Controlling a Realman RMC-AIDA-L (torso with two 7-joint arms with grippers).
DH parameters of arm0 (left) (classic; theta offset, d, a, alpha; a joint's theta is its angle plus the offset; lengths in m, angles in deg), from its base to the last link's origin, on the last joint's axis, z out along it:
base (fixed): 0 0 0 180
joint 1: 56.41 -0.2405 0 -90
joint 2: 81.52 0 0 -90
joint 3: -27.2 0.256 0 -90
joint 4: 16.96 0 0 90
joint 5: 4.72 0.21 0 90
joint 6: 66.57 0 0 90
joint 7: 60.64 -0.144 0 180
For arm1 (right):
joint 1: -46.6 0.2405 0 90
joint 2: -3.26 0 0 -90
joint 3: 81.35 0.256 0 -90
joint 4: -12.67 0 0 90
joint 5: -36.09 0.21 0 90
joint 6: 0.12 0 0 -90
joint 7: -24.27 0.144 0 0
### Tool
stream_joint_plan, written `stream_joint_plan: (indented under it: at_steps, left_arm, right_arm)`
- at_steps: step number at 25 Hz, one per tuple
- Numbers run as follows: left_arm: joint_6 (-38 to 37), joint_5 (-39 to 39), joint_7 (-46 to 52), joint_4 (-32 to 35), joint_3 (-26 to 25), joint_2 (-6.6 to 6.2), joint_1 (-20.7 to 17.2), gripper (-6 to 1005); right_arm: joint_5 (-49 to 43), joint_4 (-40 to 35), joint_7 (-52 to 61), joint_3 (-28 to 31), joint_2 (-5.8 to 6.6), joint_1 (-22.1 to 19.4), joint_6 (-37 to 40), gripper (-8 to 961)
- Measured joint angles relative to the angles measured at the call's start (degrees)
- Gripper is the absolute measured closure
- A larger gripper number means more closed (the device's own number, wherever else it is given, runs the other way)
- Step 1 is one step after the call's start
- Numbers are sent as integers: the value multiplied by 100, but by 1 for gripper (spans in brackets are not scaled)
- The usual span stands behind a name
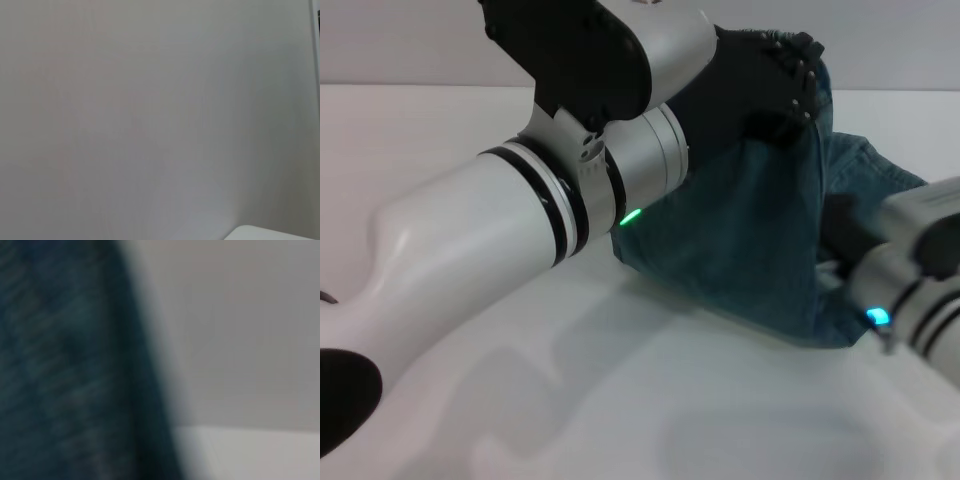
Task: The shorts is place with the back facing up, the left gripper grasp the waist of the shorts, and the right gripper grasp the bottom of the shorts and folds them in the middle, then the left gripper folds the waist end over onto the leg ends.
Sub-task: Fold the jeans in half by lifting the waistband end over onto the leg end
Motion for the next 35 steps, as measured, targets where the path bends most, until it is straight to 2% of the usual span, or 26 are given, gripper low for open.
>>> stream_joint_plan:
  at_steps: [4, 8, 10, 15, 20, 32, 35]
  left_arm:
    - [-2, 2, -50, 2, -19, 1, 48, 962]
    - [-25, 2, -53, 72, -33, 6, 149, 962]
    - [-37, -4, -54, 122, -38, 8, 223, 962]
    - [-57, -33, -56, 255, -44, 10, 334, 962]
    - [-71, -40, -56, 372, -28, 20, 363, 962]
    - [-154, -44, -56, 641, -3, 11, 520, 964]
    - [-154, -43, -56, 669, -1, 8, 528, 963]
  right_arm:
    - [449, -28, 120, -753, -9, 520, 449, 954]
    - [800, -304, 376, -1363, -27, 1228, 576, 955]
    - [991, -468, 409, -1505, -32, 1568, 579, 955]
    - [1091, -635, 411, -1385, -32, 1965, 582, 954]
    - [1094, -792, 393, -1088, -16, 1997, 568, 954]
    - [1091, -884, 377, -674, -10, 1634, 555, 954]
    - [1092, -983, 374, -420, -22, 1539, 566, 954]
